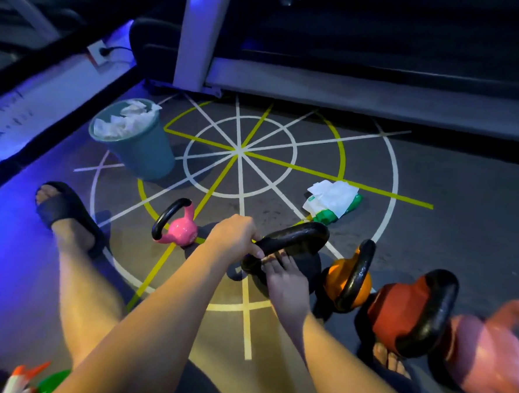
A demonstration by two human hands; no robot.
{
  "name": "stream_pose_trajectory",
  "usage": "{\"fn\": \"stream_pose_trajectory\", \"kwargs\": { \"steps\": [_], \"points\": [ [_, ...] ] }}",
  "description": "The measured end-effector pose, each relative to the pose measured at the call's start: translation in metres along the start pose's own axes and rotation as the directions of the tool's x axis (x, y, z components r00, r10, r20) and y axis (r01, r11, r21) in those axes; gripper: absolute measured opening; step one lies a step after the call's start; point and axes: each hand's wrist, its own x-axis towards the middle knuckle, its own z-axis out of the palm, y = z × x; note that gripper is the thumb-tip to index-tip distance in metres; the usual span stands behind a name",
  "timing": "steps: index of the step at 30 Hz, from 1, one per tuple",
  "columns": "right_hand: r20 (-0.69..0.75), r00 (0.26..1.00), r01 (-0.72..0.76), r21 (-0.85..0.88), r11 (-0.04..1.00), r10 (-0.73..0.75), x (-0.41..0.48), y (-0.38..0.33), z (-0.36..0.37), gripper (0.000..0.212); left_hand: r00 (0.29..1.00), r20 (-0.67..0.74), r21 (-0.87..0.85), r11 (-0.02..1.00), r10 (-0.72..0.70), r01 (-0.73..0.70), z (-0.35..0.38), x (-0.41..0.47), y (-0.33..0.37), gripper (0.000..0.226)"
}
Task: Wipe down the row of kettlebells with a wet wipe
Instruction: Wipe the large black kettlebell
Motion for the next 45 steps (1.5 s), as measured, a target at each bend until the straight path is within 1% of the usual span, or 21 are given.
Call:
{"fn": "stream_pose_trajectory", "kwargs": {
  "steps": [3,6,7,9,11,13,15,19,21,23,25,28,31,34,35,37,38,41,43,44,45],
  "points": [
    [0.008,1.0,-0.005,0.009,1.0,0.005,-0.001,-0.001,-0.004,0.044,1.0,-0.01,-0.013,1.0,-0.003,0.003,0.001,-0.004,-0.001,0.037],
    [0.096,0.956,-0.291,0.252,0.923,0.276,0.002,-0.016,-0.01,0.024,1.0,-0.009,-0.042,0.999,0.011,-0.011,0.0,-0.006,-0.004,0.033],
    [0.142,0.903,-0.428,0.381,0.82,0.405,0.005,-0.023,-0.013,0.019,1.0,-0.011,-0.046,0.999,0.023,-0.023,-0.001,-0.007,-0.006,0.031],
    [0.32,0.727,-0.615,0.697,0.369,0.608,0.012,-0.036,-0.02,0.021,0.999,-0.023,-0.061,0.997,0.039,-0.041,-0.002,-0.008,-0.008,0.033],
    [0.479,0.591,-0.592,0.804,-0.055,0.649,0.014,-0.044,-0.026,0.021,0.998,-0.041,-0.08,0.996,0.047,-0.05,0.001,-0.009,-0.009,0.037],
    [0.513,0.585,-0.525,0.83,-0.188,0.628,0.011,-0.048,-0.028,0.018,0.997,-0.062,-0.101,0.994,0.041,-0.047,0.005,-0.01,-0.011,0.039],
    [0.434,0.642,-0.543,0.839,-0.024,0.632,0.008,-0.043,-0.023,0.018,0.996,-0.08,-0.117,0.992,0.038,-0.047,0.008,-0.01,-0.012,0.039],
    [0.285,0.817,-0.559,0.607,0.565,0.502,0.004,-0.018,-0.013,0.012,0.997,-0.073,-0.128,0.991,0.031,-0.04,0.008,-0.009,-0.015,0.04],
    [0.198,0.923,-0.383,0.414,0.826,0.329,0.0,-0.008,-0.013,0.014,0.998,-0.057,-0.116,0.992,0.034,-0.04,0.007,-0.008,-0.013,0.042],
    [0.135,0.979,-0.187,0.318,0.929,0.151,0.0,-0.005,-0.01,0.018,0.998,-0.047,-0.101,0.994,0.034,-0.039,0.007,-0.007,-0.011,0.042],
    [0.112,0.98,-0.192,0.312,0.931,0.164,0.002,-0.009,-0.01,0.02,0.998,-0.05,-0.099,0.994,0.03,-0.034,0.008,-0.006,-0.011,0.041],
    [0.165,0.87,-0.476,0.526,0.704,0.465,0.006,-0.021,-0.01,0.017,0.997,-0.074,-0.109,0.993,0.037,-0.045,0.012,-0.007,-0.015,0.039],
    [0.485,0.635,-0.592,0.805,-0.025,0.601,0.012,-0.031,-0.02,0.016,0.995,-0.09,-0.111,0.993,0.033,-0.042,0.011,-0.01,-0.016,0.04],
    [0.616,0.643,-0.39,0.774,-0.498,0.455,0.012,-0.033,-0.031,0.014,0.999,-0.032,-0.112,0.994,0.014,-0.017,0.007,-0.006,-0.014,0.045],
    [0.577,0.691,-0.334,0.789,-0.516,0.435,0.01,-0.03,-0.034,0.017,1.0,-0.018,-0.109,0.994,0.013,-0.015,0.006,-0.005,-0.014,0.047],
    [0.487,0.748,-0.415,0.874,-0.255,0.451,0.001,-0.017,-0.034,0.024,1.0,-0.014,-0.108,0.994,0.023,-0.025,0.007,-0.004,-0.015,0.048],
    [0.513,0.706,-0.526,0.841,-0.124,0.488,-0.001,-0.009,-0.035,0.029,0.999,-0.02,-0.118,0.993,0.025,-0.027,0.009,-0.004,-0.016,0.047],
    [0.521,0.583,-0.629,0.775,-0.06,0.624,0.012,0.017,-0.035,0.031,0.999,-0.032,-0.141,0.989,0.03,-0.034,0.011,-0.009,-0.016,0.045],
    [0.514,0.557,-0.604,0.79,-0.106,0.652,0.022,0.024,-0.041,0.026,0.999,-0.031,-0.147,0.988,0.034,-0.038,0.011,-0.009,-0.016,0.044],
    [0.567,0.519,-0.556,0.792,-0.251,0.64,0.026,0.02,-0.043,0.023,0.999,-0.035,-0.148,0.988,0.031,-0.036,0.01,-0.009,-0.015,0.043],
    [0.706,0.424,-0.457,0.707,-0.539,0.567,0.032,0.011,-0.046,0.021,0.999,-0.036,-0.145,0.989,0.03,-0.035,0.01,-0.009,-0.015,0.042]
  ]
}}
